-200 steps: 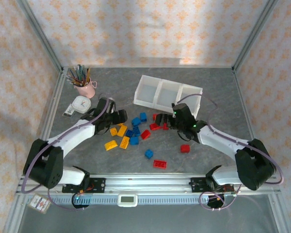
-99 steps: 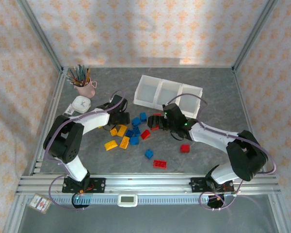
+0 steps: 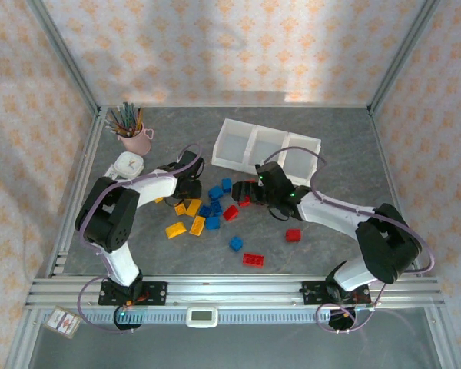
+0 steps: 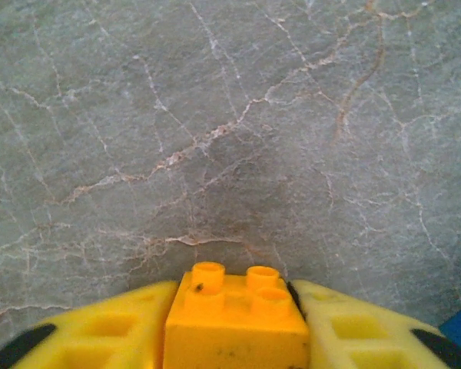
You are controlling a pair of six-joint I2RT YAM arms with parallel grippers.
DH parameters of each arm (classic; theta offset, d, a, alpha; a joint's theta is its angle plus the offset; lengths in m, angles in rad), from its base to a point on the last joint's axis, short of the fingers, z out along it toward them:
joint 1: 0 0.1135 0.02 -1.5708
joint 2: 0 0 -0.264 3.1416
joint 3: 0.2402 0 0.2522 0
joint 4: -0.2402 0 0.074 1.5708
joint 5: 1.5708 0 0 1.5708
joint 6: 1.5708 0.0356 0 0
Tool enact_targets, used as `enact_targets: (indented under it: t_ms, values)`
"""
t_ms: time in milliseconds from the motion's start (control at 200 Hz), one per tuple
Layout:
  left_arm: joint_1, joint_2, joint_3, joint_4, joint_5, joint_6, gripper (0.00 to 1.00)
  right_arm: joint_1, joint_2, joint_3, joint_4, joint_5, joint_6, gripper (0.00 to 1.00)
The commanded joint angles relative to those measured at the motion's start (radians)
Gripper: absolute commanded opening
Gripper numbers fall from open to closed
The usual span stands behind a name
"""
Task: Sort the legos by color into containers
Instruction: Pick up the lego from the center of the table, then place the lego in the container.
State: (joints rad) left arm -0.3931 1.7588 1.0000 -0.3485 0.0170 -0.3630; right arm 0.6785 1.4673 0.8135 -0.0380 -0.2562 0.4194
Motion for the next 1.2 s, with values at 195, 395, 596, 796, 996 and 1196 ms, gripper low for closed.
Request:
enact_targets:
  t_ms: [195, 395, 596, 796, 996, 1196]
  values:
    - [-0.006, -0.054, 0.031, -0.053, 0.006, 0.003, 0.27, 0.007, 0.001, 0.070, -0.036, 0.028, -0.013, 1.00]
    - [-0.024, -0.112, 0.102, -0.101, -0.019, -0.035, 0.26, -0.003, -0.018, 0.101, -0.074, 0.078, -0.028, 1.00]
    - [-0.053, -0.123, 0.184, -0.029, 0.001, -0.108, 0.24, -0.053, -0.035, 0.117, -0.093, 0.119, -0.025, 1.00]
    - [-0.073, -0.015, 0.342, 0.036, 0.027, -0.146, 0.23, -0.114, -0.062, 0.121, -0.096, 0.165, -0.051, 1.00]
    - [-0.086, 0.158, 0.551, 0.042, 0.020, -0.143, 0.22, -0.160, -0.080, 0.122, -0.057, 0.166, -0.078, 1.00]
    - [-0.100, 0.355, 0.771, 0.014, -0.007, -0.108, 0.22, -0.180, -0.074, 0.142, -0.024, 0.149, -0.095, 1.00]
